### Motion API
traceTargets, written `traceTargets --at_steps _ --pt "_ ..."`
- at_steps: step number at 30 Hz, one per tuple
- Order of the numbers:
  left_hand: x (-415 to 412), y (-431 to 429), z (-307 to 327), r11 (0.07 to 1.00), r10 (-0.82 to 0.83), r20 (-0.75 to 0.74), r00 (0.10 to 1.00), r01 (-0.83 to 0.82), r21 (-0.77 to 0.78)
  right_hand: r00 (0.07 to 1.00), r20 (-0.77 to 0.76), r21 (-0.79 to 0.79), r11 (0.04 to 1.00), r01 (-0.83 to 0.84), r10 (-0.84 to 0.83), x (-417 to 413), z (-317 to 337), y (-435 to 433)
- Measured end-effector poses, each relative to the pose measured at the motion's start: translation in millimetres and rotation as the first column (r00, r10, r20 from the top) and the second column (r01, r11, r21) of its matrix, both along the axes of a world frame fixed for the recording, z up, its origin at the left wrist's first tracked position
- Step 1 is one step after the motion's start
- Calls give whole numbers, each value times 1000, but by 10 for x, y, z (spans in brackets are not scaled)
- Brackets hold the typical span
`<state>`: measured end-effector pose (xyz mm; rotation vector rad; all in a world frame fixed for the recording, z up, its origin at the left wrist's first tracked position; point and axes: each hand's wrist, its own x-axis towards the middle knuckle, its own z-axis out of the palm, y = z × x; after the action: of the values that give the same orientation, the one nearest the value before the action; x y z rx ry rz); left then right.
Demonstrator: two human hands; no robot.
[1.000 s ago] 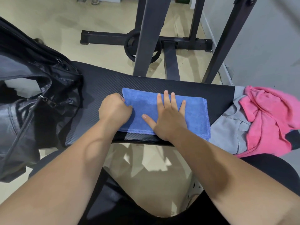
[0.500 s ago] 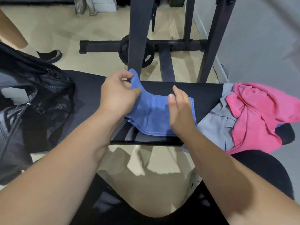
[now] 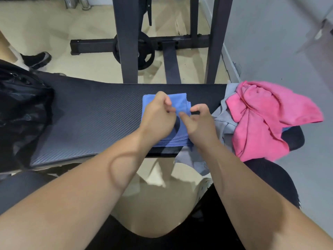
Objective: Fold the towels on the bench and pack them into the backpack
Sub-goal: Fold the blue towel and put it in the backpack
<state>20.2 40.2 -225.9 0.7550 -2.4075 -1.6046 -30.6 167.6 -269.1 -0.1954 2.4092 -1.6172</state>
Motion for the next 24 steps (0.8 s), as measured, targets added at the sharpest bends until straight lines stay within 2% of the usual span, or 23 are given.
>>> traceTargets --at_steps 4,6,8,10,12,14,16,17,19,21,22,24 --pt "90 -166 3 961 29 -89 996 -52 -270 996 -85 22 999 -28 29 -20 11 -30" --pt "104 -226 -29 897 -8 -32 999 -6 -441 994 -104 38 999 -18 22 -29 42 -10" --pt "106 -231 -95 802 -89 122 989 144 -580 989 -141 93 995 -23 36 -30 71 36" --pt "126 -175 -195 700 -151 305 940 319 -639 981 -173 200 978 -56 92 -20 93 78" --pt "151 -143 -306 629 -172 416 893 425 -651 963 -216 330 940 -83 161 -10 109 103" --pt "179 -150 -384 589 -172 450 876 458 -666 919 -331 444 895 -51 216 -12 143 109" --pt "188 -176 -408 576 -178 459 870 470 -669 809 -483 519 854 -43 334 -45 181 72" --pt "193 -193 -409 568 -181 464 867 477 -671 757 -499 573 816 -78 422 -81 180 41" --pt "209 -231 -418 546 -187 468 864 487 -682 700 -355 739 645 -196 620 -169 145 -17" --pt "227 -292 -429 522 -198 469 861 497 -693 687 -156 850 451 -272 710 -246 94 -48" --pt "233 -328 -428 504 -206 472 857 507 -700 689 -109 863 411 -292 717 -276 67 -51" --pt "252 -409 -413 457 -222 487 845 532 -713 692 -106 849 428 -311 714 -274 59 -49"
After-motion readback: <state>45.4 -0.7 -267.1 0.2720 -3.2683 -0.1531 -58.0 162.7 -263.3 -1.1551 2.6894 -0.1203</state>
